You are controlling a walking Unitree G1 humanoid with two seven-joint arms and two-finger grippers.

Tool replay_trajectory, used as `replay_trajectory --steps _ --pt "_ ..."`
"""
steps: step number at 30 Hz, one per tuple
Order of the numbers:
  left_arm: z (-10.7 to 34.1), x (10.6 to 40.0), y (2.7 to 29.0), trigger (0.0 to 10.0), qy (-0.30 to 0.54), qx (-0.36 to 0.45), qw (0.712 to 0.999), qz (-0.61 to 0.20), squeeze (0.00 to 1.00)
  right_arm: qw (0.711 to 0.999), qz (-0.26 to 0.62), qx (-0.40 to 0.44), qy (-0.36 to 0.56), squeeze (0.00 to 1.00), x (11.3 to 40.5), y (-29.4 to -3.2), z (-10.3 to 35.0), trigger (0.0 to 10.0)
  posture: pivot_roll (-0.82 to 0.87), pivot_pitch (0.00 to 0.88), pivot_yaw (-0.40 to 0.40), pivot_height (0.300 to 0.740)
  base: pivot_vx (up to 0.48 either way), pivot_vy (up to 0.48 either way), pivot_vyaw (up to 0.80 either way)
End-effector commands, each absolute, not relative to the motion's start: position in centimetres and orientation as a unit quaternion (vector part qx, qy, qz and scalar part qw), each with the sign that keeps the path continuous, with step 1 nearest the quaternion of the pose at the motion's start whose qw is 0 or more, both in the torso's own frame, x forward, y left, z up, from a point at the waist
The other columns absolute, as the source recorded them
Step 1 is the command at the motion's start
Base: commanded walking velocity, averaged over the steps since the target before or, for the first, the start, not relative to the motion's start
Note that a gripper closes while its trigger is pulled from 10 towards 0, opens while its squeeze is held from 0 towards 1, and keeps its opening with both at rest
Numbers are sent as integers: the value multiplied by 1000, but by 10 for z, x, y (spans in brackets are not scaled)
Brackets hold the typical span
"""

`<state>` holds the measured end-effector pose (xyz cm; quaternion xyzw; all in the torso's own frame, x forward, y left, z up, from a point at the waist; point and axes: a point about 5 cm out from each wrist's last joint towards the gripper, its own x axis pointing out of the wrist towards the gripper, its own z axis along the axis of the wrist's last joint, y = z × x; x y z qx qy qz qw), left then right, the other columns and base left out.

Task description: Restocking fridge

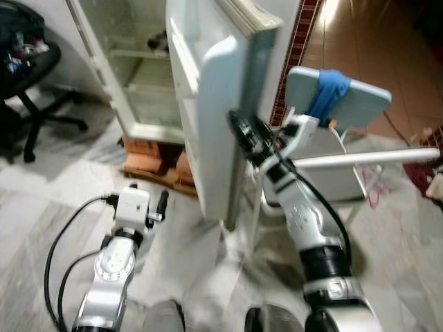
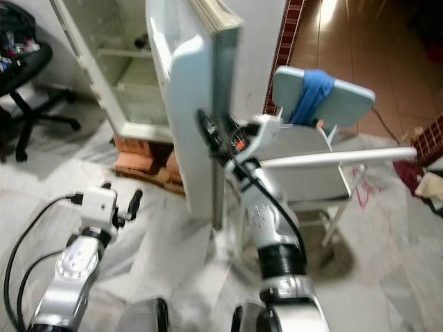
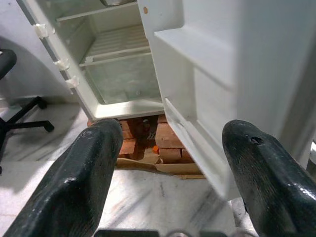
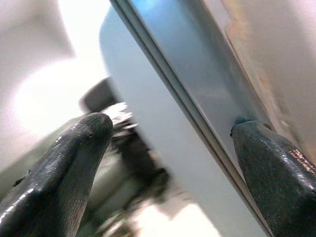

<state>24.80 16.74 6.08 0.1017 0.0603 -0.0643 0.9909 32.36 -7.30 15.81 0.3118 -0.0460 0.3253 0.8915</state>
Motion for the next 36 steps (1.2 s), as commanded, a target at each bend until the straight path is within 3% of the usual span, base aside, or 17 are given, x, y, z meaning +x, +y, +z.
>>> replay_trajectory --steps 1,2,3,5,6,7,9,14,20,29,36 --pt "60 246 168 10000 62 105 990 -72 0 867 381 317 -59 0 316 -64 170 10000 110 129 3 740 0 0 0" --pt "60 246 168 10000 62 105 990 -72 0 867 381 317 -59 0 316 -64 170 10000 110 129 3 740 0 0 0" --pt "60 246 167 10000 64 106 989 -77 0 895 345 279 -40 0 320 -71 152 10000 107 130 7 740 0 0 0" --pt "60 246 167 10000 64 106 989 -77 0 895 345 279 -40 0 320 -71 152 10000 107 130 7 740 0 0 0" --pt "59 246 167 10000 65 106 989 -79 0 945 261 198 -21 0 327 -87 128 10000 105 132 8 740 0 0 0" --pt "59 246 167 10000 65 106 989 -79 0 945 261 198 -21 0 327 -87 128 10000 105 132 8 740 0 0 0" --pt "59 246 168 10000 66 107 989 -81 0 972 175 157 -11 0 327 -108 111 10000 106 135 6 740 0 0 0" --pt "59 245 169 10000 69 102 989 -77 0 987 96 131 12 0 307 -139 97 10000 102 144 10 740 0 0 0" --pt "58 246 171 10000 75 95 990 -72 0 990 66 121 12 0 297 -152 92 10000 91 144 17 740 0 0 0" --pt "57 248 172 10000 83 79 991 -69 0 995 41 96 8 0 299 -154 88 10000 88 141 10 740 0 450 0" --pt "61 253 175 10000 61 118 988 -77 0 996 25 85 -5 0 300 -159 90 10000 85 125 10 740 0 480 -685"
